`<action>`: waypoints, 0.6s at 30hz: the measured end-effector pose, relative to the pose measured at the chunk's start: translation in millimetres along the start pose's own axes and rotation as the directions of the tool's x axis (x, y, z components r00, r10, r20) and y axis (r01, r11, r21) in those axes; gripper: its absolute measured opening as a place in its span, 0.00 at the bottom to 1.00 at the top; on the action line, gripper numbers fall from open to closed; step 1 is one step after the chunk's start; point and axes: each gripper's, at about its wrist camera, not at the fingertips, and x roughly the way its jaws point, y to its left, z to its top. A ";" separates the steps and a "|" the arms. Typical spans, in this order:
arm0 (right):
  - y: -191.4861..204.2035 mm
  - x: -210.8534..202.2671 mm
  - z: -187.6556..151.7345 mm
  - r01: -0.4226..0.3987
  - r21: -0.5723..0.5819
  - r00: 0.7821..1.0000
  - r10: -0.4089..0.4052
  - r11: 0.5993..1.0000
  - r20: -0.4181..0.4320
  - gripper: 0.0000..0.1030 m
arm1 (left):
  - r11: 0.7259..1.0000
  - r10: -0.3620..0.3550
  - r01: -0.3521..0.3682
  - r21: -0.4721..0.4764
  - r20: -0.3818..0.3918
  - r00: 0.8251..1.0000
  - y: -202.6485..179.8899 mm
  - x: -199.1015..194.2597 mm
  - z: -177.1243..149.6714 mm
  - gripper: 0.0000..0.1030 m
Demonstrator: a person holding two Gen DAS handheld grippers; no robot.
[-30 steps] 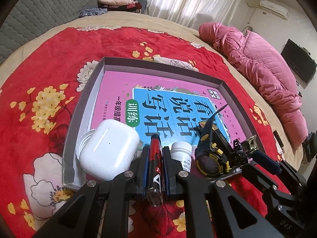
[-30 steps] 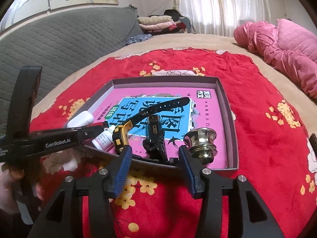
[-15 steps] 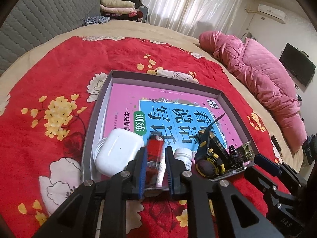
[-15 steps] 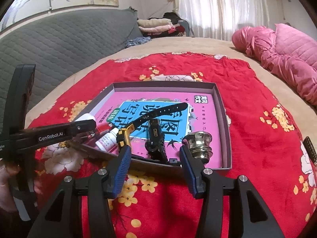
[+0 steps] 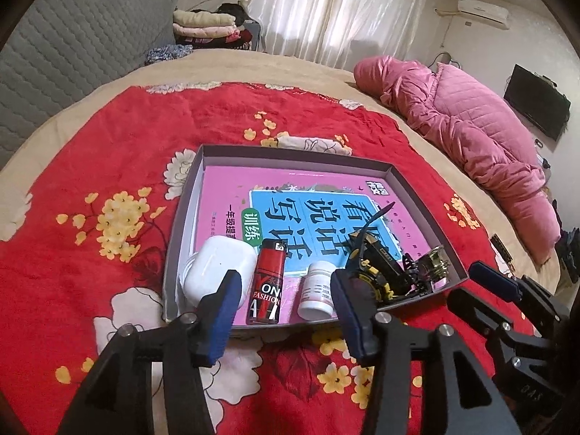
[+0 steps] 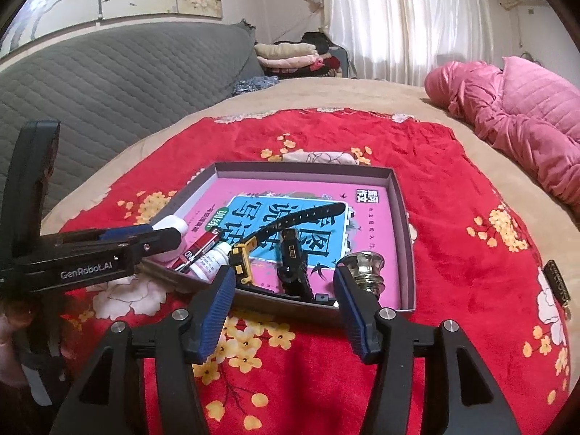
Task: Organize rigid objects
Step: 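Release the lighter in the box with the left tool while the right tool releases the clip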
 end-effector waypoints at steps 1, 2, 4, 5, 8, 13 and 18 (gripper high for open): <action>0.7 -2.5 0.4 0.003 -0.001 1.000 -0.003 1.000 0.002 0.57 | 1.000 0.003 -0.003 0.003 0.001 1.000 -1.0 -2.3 0.1 0.49; 1.2 -4.2 0.8 0.005 -0.002 1.000 -0.005 1.000 0.004 0.57 | 1.000 0.004 -0.004 0.006 0.003 1.000 -2.1 -4.6 0.2 0.49; 2.6 -8.8 1.5 0.009 -0.004 1.000 -0.009 1.000 0.009 0.58 | 1.000 0.009 -0.010 0.013 0.009 1.000 -3.9 -9.2 0.6 0.50; 3.6 -11.7 1.6 0.011 -0.006 1.000 -0.011 1.000 0.012 0.59 | 1.000 0.012 -0.012 0.018 0.013 1.000 -4.7 -12.0 0.3 0.50; 5.0 -18.3 1.3 0.013 -0.009 1.000 -0.013 1.000 0.018 0.69 | 0.999 0.037 -0.038 0.036 0.030 0.999 -8.2 -22.0 -1.0 0.59; 9.8 -29.5 -2.0 0.014 -0.018 1.000 -0.013 1.000 0.016 0.70 | 0.998 0.045 -0.048 0.041 0.053 0.998 -11.4 -38.4 -4.8 0.71; 13.8 -39.4 -6.4 0.020 -0.020 1.000 -0.020 1.000 0.010 0.71 | 0.999 0.034 -0.034 0.007 0.065 0.997 -10.6 -53.5 -12.9 0.71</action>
